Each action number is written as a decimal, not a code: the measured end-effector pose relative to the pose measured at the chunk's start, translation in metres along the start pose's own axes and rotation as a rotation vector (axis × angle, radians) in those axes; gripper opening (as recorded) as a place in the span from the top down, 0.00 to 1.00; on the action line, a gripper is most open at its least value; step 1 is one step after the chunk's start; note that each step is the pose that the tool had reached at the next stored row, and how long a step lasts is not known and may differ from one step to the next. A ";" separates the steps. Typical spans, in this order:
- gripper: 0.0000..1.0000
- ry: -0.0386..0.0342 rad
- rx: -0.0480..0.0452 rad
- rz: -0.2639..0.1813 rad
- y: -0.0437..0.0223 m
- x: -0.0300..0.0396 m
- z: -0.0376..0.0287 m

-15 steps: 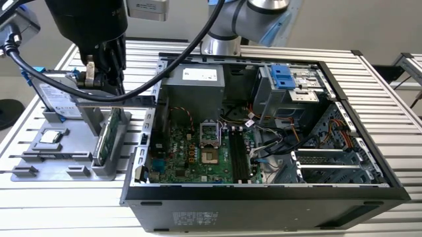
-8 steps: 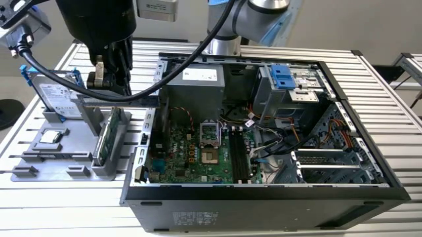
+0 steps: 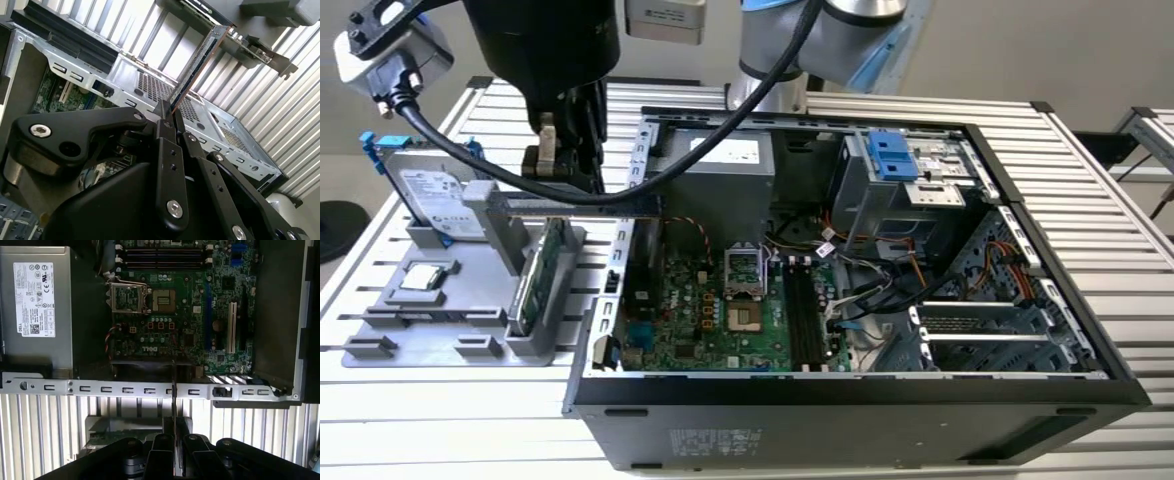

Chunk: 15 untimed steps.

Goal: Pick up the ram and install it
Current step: 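Pick up the ram and move it above insertion slot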

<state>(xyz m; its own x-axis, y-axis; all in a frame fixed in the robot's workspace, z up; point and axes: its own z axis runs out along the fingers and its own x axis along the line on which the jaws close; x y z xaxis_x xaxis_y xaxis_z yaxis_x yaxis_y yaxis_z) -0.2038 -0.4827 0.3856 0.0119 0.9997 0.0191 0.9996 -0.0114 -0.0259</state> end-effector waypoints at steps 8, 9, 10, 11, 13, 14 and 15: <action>1.00 0.0000 0.0000 0.000 0.0112 0.0001 -0.0003; 1.00 0.0000 -0.0001 0.000 0.0125 0.0001 -0.0003; 1.00 0.0001 -0.0001 0.000 0.0137 0.0002 -0.0003; 1.00 0.0000 0.0000 0.000 0.0149 0.0002 -0.0004; 1.00 0.0000 0.0000 0.000 0.0173 0.0002 -0.0004; 1.00 0.0001 -0.0001 0.000 0.0184 0.0002 -0.0004; 1.00 0.0001 0.0000 0.000 0.0196 0.0002 -0.0005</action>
<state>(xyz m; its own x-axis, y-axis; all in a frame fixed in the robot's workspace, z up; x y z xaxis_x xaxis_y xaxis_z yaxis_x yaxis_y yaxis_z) -0.1843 -0.4827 0.3856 0.0119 0.9997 0.0191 0.9996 -0.0114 -0.0259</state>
